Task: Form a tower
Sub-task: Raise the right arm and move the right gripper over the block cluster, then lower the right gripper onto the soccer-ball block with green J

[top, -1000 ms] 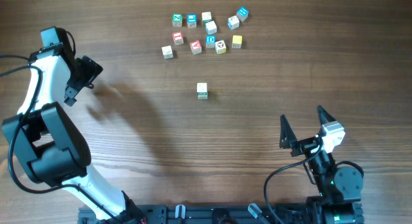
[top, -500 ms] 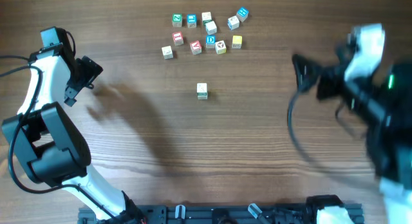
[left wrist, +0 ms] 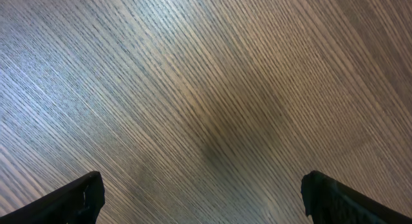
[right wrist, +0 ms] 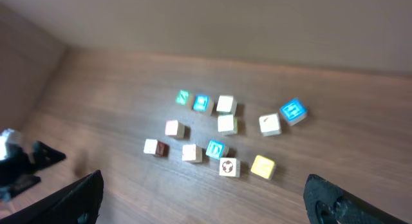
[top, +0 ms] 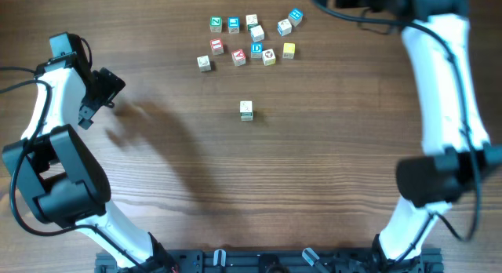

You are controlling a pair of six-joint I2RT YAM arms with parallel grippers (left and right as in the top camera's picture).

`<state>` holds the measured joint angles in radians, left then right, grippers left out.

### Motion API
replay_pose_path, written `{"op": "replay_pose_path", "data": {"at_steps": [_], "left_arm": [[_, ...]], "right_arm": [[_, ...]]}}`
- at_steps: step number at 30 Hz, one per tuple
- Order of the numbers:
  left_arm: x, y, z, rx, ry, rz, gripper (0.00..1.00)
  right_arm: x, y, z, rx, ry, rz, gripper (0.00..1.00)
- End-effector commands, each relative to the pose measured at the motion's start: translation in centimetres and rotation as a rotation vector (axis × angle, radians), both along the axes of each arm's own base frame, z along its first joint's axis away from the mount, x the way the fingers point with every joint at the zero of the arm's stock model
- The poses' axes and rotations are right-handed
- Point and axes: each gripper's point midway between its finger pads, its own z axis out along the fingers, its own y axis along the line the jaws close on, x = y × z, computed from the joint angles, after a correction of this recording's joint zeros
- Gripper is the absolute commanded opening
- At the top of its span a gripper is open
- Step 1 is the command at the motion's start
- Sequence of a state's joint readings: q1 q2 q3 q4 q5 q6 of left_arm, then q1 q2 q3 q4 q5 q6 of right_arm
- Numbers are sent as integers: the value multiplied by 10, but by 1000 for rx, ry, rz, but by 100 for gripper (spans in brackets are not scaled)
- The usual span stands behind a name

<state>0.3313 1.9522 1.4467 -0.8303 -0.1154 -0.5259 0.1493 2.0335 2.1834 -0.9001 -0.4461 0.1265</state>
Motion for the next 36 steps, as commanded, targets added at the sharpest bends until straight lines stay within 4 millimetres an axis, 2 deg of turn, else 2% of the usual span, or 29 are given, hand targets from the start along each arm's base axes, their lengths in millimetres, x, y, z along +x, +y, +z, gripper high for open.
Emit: {"op": "replay_pose_path", "data": {"at_steps": [1, 2, 3, 4, 6, 7, 8, 11, 13, 15, 18, 21, 22, 25, 30, 36], "left_arm": [[3, 4, 11, 18, -26, 9, 100], [3, 4, 11, 18, -26, 9, 100], [3, 4, 11, 18, -26, 9, 100], [3, 4, 11, 18, -26, 9, 100], [3, 4, 11, 18, -26, 9, 100], [3, 4, 11, 18, -26, 9, 100], [3, 4, 11, 18, -26, 9, 100], [3, 4, 11, 18, -26, 9, 100], [3, 4, 11, 18, -26, 9, 100], [3, 4, 11, 18, -26, 9, 100], [3, 4, 11, 18, -26, 9, 100], [3, 4, 11, 18, -26, 9, 100], [3, 4, 11, 18, -26, 9, 100], [3, 4, 11, 18, -26, 9, 100], [3, 4, 11, 18, -26, 9, 100], [3, 4, 11, 18, -26, 9, 100]], "right_arm": [[15, 25, -54, 66, 148, -16, 93], [18, 32, -75, 87, 207, -35, 71], [20, 41, -96, 87, 253, -35, 40], [21, 48, -117, 63, 281, -22, 29], [20, 56, -151, -15, 305, -12, 37], [19, 63, -176, -106, 303, 9, 42], [16, 71, -203, -219, 293, 35, 52], [13, 78, -234, -374, 270, 64, 59], [12, 79, -252, -451, 266, 51, 70], [13, 83, -265, -466, 263, 62, 69], [16, 79, -274, -491, 261, 55, 67], [24, 56, -273, -604, 232, -27, 66], [25, 54, -273, -612, 231, -33, 65], [26, 54, -272, -610, 226, -36, 54], [32, 63, -269, -571, 200, -25, 49], [30, 63, -270, -571, 208, -21, 31]]}}
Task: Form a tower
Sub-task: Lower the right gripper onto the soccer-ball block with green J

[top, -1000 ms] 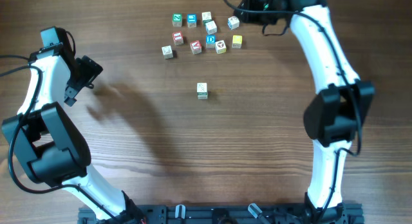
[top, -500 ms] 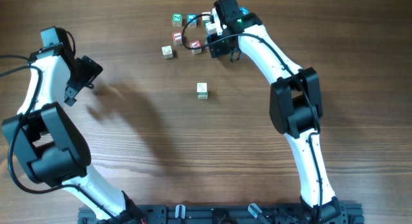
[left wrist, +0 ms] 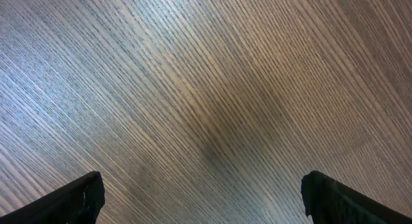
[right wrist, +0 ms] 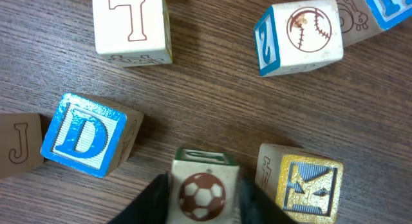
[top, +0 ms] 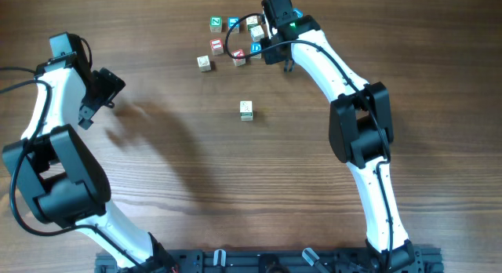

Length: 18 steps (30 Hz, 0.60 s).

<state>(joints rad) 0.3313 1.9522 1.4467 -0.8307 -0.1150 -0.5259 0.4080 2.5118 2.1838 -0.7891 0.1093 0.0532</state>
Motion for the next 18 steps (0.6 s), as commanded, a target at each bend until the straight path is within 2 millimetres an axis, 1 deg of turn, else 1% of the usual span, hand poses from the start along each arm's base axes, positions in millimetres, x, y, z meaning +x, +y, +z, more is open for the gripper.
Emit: {"op": "replay_pose_path", "data": {"at_steps": [1, 3, 5, 6, 8, 9, 11, 12, 13, 14, 15, 17, 18], "left_arm": [[3, 4, 11, 18, -26, 9, 100], [3, 4, 11, 18, -26, 9, 100], [3, 4, 11, 18, -26, 9, 100], [3, 4, 11, 18, -26, 9, 100], [3, 4, 11, 18, -26, 9, 100], [3, 4, 11, 18, -26, 9, 100], [3, 4, 11, 18, -26, 9, 100], [3, 4, 11, 18, -26, 9, 100], [3, 4, 11, 18, -26, 9, 100], [3, 4, 11, 18, -26, 9, 100], [3, 4, 11, 18, -26, 9, 100], [3, 4, 11, 18, -26, 9, 100], [3, 4, 11, 18, -26, 9, 100]], "right_arm": [[0, -2, -8, -7, 17, -2, 27], [-2, -3, -5, -9, 21, -3, 24], [-2, -3, 5, -4, 12, -4, 20], [-2, -3, 17, 2, -2, -5, 19], [-3, -3, 41, 14, -29, -5, 19], [-11, -7, 77, 29, -50, -14, 18], [-24, -9, 95, 47, -31, -29, 18], [-33, -7, 101, 66, -3, -14, 18], [-45, -5, 103, 88, 41, 3, 18], [-56, -1, 100, 110, 94, 18, 18], [-66, -1, 96, 123, 141, 10, 21], [-83, -6, 79, 119, 231, -59, 22], [-88, -7, 73, 121, 255, -86, 22]]}}
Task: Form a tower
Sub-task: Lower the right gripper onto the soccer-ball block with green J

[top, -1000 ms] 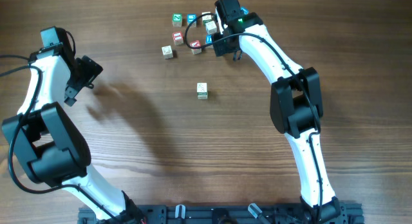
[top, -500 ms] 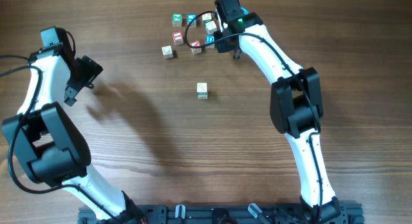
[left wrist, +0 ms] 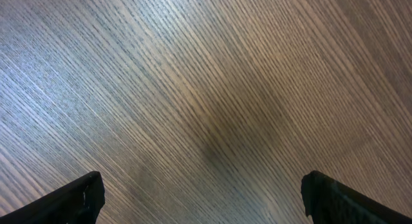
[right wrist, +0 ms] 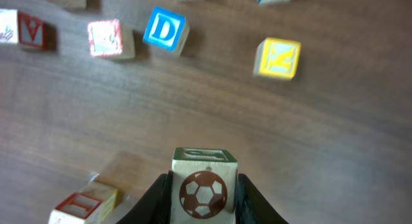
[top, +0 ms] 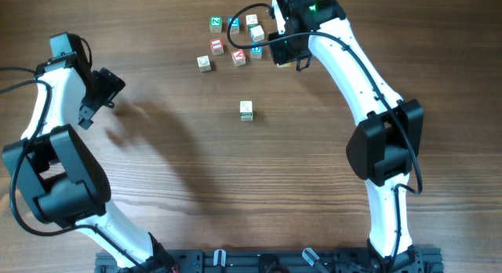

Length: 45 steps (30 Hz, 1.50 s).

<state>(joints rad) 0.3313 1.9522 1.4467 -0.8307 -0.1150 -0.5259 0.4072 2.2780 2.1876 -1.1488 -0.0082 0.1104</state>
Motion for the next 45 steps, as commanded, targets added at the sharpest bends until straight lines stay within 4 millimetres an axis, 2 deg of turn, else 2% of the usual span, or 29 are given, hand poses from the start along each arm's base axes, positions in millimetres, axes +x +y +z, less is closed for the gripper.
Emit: {"op": "replay_pose_path", "data": {"at_steps": [1, 5, 9, 13, 19, 24, 28, 29, 33, 36, 38, 40, 45], "left_arm": [[3, 4, 11, 18, -26, 9, 100], [3, 4, 11, 18, -26, 9, 100], [3, 4, 11, 18, -26, 9, 100], [3, 4, 11, 18, -26, 9, 100], [3, 4, 11, 18, -26, 9, 100], [3, 4, 11, 18, -26, 9, 100], [3, 4, 11, 18, -26, 9, 100], [3, 4, 11, 18, -26, 9, 100], [3, 4, 11, 18, -26, 9, 100], [3, 4, 11, 18, -26, 9, 100], [3, 4, 11, 18, -26, 9, 100], [3, 4, 11, 18, -26, 9, 100], [3, 4, 11, 18, -26, 9, 100]], "right_arm": [[-19, 2, -25, 40, 115, -89, 22], [-39, -5, -55, 18, 207, -147, 22], [-47, -9, -76, 7, 235, -163, 25], [-45, -8, -85, 10, 226, -158, 28], [-36, -9, -85, 3, 184, -163, 33], [-36, -9, -85, 3, 184, -162, 42], [-37, -8, -85, 7, 188, -163, 59], [-38, -6, -85, 17, 193, -161, 99], [-39, 8, -83, 95, 214, -141, 100], [-39, 4, -83, 85, 216, -189, 99], [-35, -5, -84, 53, 200, -291, 94], [-33, -7, -84, 52, 194, -330, 100], [-34, -6, -84, 60, 200, -339, 100]]}}
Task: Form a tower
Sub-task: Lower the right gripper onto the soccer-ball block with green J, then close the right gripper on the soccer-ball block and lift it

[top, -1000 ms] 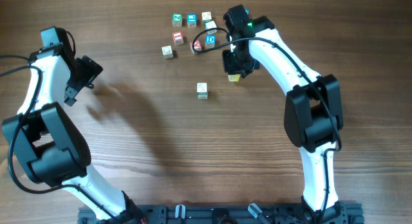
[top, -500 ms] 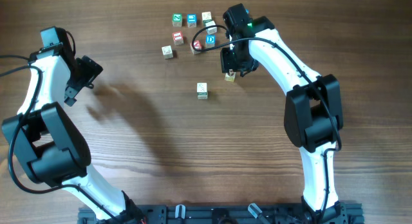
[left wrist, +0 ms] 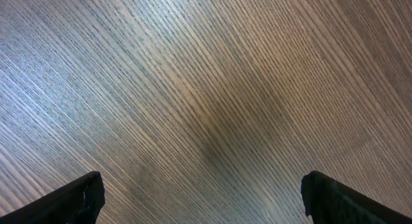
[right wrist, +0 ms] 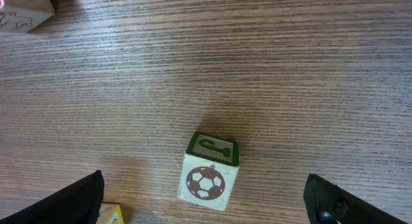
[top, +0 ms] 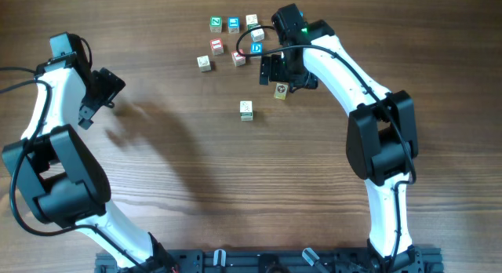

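The soccer-ball block [right wrist: 209, 172] with a green-edged top rests on the wood between my right gripper's [right wrist: 207, 203] wide-open fingers, untouched by either. In the overhead view this block [top: 281, 91] lies to the right of the lone pale block [top: 246, 110], a gap between them, with the right gripper [top: 282, 72] just behind it. Several lettered blocks [top: 235, 39] are clustered at the far side. My left gripper [left wrist: 206, 199] is open over bare wood at the far left [top: 92, 104], holding nothing.
A yellow block's corner [right wrist: 109, 215] shows beside my right gripper's left finger [right wrist: 74, 199]. Another pale block [right wrist: 19, 8] sits at the top left corner of the right wrist view. The wooden table [top: 172, 171] carries nothing else in view.
My right gripper was shut on the soccer-ball block, held above the table by the cluster. It is open now, and the block lies on the wood right of the lone block. The left arm is unchanged.
My right gripper was first open, high above the cluster. Then it was shut on the soccer-ball block among the other blocks, then held it above the table. Now the block lies released beside the lone block. The left gripper stayed open and still throughout.
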You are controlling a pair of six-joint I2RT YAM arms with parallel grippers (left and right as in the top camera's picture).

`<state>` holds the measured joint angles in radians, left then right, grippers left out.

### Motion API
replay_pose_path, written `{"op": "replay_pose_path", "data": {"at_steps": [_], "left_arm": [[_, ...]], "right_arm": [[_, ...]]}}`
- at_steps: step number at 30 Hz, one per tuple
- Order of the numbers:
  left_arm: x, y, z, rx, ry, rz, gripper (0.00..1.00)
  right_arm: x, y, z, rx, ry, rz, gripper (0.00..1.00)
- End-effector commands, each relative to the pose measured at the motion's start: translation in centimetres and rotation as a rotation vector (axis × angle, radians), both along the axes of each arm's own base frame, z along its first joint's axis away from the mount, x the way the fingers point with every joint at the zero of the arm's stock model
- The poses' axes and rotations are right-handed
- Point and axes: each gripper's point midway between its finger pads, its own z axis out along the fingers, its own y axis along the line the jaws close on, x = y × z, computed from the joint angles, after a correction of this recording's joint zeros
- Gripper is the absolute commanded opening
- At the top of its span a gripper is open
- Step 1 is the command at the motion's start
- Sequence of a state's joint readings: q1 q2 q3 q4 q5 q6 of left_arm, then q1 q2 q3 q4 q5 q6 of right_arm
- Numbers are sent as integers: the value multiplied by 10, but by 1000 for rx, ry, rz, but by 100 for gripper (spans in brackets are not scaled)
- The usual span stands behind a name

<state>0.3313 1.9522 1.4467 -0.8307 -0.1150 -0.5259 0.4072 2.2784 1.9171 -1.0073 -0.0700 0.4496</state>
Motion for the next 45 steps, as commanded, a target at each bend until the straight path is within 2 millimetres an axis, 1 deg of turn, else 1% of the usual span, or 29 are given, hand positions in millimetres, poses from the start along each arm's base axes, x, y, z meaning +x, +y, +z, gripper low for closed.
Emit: {"op": "replay_pose_path", "data": {"at_steps": [1, 4, 7, 9, 10, 11, 12, 15, 20, 25, 28, 30, 31, 33, 34, 36, 37, 39, 40, 43, 45], "left_arm": [[3, 4, 11, 18, -26, 9, 100], [3, 4, 11, 18, -26, 9, 100], [3, 4, 11, 18, -26, 9, 100], [3, 4, 11, 18, -26, 9, 100], [3, 4, 11, 18, -26, 9, 100], [3, 4, 11, 18, -26, 9, 100], [3, 4, 11, 18, -26, 9, 100], [3, 4, 11, 18, -26, 9, 100], [3, 4, 11, 18, -26, 9, 100], [3, 4, 11, 18, -26, 9, 100], [3, 4, 11, 18, -26, 9, 100], [3, 4, 11, 18, -26, 9, 100], [3, 4, 11, 18, -26, 9, 100], [3, 4, 11, 18, -26, 9, 100], [3, 4, 11, 18, -26, 9, 100], [3, 4, 11, 18, -26, 9, 100], [3, 4, 11, 18, -26, 9, 100], [3, 4, 11, 18, -26, 9, 100], [3, 4, 11, 18, -26, 9, 100], [3, 4, 11, 18, -26, 9, 100], [3, 4, 11, 18, -26, 9, 100]], "right_arm": [[-3, -4, -8, -21, 19, -26, 100], [-6, 1, -8, 10, 33, -19, 99], [-4, 5, -7, 27, 27, -18, 100], [-8, 5, -8, 30, 43, -12, 100], [-9, 5, -8, 29, 48, -16, 91], [-9, 5, -8, 31, 50, -23, 79], [-9, 5, -9, 33, 56, -50, 75], [-10, 4, -11, 40, 74, -124, 72], [-16, 2, -20, 32, 100, -152, 65], [-19, -3, -31, 12, 105, -155, 63], [-18, -2, -31, 16, 98, -154, 62], [-17, -2, -31, 16, 97, -153, 58], [-17, -2, -31, 12, 95, -151, 58], [-16, -4, -31, 6, 90, -152, 59], [-16, -3, -31, 7, 87, -152, 65], [-14, -2, -30, 11, 79, -152, 68], [-13, -2, -30, 13, 75, -148, 68], [-12, 0, -30, 17, 69, -147, 67], [-12, 1, -30, 17, 69, -145, 64], [-15, 6, -31, 15, 70, -132, 63], [-15, 6, -31, 8, 66, -129, 57]]}}
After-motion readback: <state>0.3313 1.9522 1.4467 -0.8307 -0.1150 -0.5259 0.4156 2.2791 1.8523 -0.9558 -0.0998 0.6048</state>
